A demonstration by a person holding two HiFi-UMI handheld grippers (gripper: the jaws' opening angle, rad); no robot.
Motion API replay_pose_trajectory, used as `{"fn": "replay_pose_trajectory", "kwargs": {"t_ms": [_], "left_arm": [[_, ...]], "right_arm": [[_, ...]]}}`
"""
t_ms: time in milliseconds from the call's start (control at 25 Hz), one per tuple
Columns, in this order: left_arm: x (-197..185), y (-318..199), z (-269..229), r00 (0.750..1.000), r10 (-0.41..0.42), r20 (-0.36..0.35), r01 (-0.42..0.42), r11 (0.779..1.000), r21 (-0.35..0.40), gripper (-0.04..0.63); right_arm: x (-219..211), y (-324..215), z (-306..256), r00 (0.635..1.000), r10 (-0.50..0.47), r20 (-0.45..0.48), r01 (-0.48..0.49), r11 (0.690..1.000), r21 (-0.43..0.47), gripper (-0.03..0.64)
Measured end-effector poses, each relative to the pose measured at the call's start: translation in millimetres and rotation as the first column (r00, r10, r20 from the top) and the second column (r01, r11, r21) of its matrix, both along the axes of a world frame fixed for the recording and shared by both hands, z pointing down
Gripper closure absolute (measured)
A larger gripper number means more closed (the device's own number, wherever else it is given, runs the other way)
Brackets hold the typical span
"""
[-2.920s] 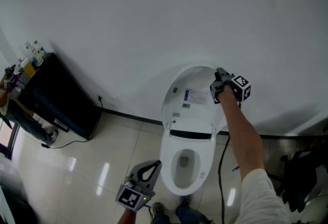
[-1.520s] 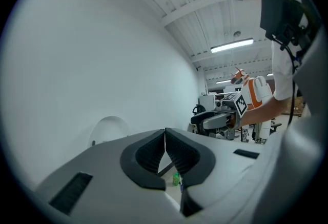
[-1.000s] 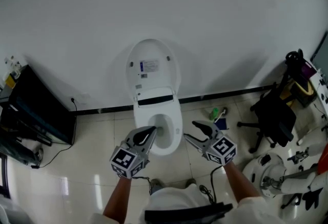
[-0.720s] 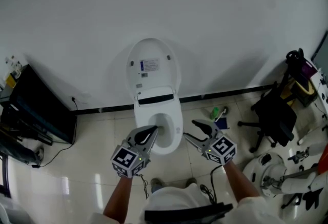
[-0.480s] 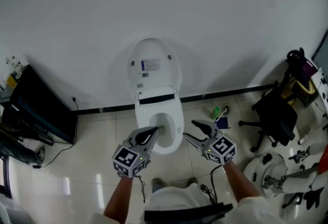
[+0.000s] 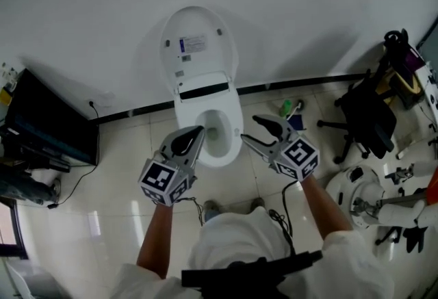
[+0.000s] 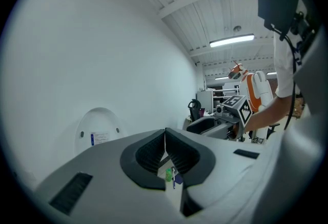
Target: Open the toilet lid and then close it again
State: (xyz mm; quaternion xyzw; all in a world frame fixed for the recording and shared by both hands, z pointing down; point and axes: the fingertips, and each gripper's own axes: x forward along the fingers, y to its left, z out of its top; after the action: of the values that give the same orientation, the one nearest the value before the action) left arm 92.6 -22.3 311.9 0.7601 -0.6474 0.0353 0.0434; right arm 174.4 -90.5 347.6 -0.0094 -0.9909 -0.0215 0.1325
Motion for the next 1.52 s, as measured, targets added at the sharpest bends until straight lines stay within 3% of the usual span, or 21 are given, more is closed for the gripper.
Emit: {"fn": "replay_pose_trajectory", "kwargs": {"t_ms": [400,720,920,1240,1520], "left_arm": [[-22.9,25.8,15.5,0.999,0.004,-0.033,-0.004,1.000,-0.019,0.592],[-95.4,60.3,21.8,0.999,-0.011,-0.046,0.009,1.000,-0.028,0.592],[-148.4,48.5,20.7,0.998,-0.005,-0.055,0.003,1.000,-0.021,0.592],[-230.7,-3.0,9.9,0.994,0.067,-0.082,-0.069,0.997,-0.018,0.592],[-306.8,-43.2,-1.1,0.983,0.176,-0.046,-0.176,0.984,0.011,0.592]], "right_arm": [[-15.3,13.0,11.9,0.999,0.031,-0.020,-0.031,0.999,-0.019,0.379],[-52.0,37.7,24.7,0.995,0.077,-0.056,-0.079,0.996,-0.037,0.379],[-83.9,24.1,29.3,0.992,0.114,-0.055,-0.116,0.992,-0.051,0.379],[-148.4,-40.7,11.8,0.986,0.166,-0.027,-0.164,0.985,0.053,0.379],[-245.1,-89.5,-44.2,0.987,0.162,-0.013,-0.155,0.964,0.216,0.379]]}}
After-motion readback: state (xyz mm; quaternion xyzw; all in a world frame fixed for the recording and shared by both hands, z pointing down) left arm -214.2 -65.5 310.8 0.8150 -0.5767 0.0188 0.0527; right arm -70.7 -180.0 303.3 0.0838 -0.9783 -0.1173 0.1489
